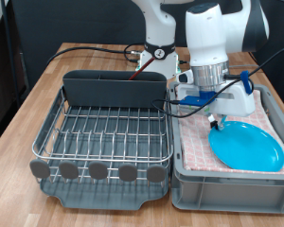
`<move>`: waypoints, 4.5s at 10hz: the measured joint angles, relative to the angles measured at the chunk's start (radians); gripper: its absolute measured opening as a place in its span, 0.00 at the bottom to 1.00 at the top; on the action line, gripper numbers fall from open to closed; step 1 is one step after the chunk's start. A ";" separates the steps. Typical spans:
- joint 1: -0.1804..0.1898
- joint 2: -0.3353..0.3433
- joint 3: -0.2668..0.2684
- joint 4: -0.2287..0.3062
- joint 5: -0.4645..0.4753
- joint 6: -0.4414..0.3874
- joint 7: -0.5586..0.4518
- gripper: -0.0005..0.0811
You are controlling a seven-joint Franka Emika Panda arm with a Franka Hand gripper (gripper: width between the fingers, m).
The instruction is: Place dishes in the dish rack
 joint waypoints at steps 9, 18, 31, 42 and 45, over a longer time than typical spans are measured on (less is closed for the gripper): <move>0.036 -0.306 -0.147 0.035 -0.480 -0.651 0.488 0.03; 0.025 -0.411 -0.158 0.193 -0.579 -1.051 0.608 0.03; -0.059 -0.501 -0.416 0.155 -0.893 -0.934 -0.281 0.03; -0.068 -0.313 -0.493 0.233 -1.088 -0.676 -0.490 0.03; -0.069 -0.299 -0.524 0.247 -1.084 -0.676 -0.574 0.03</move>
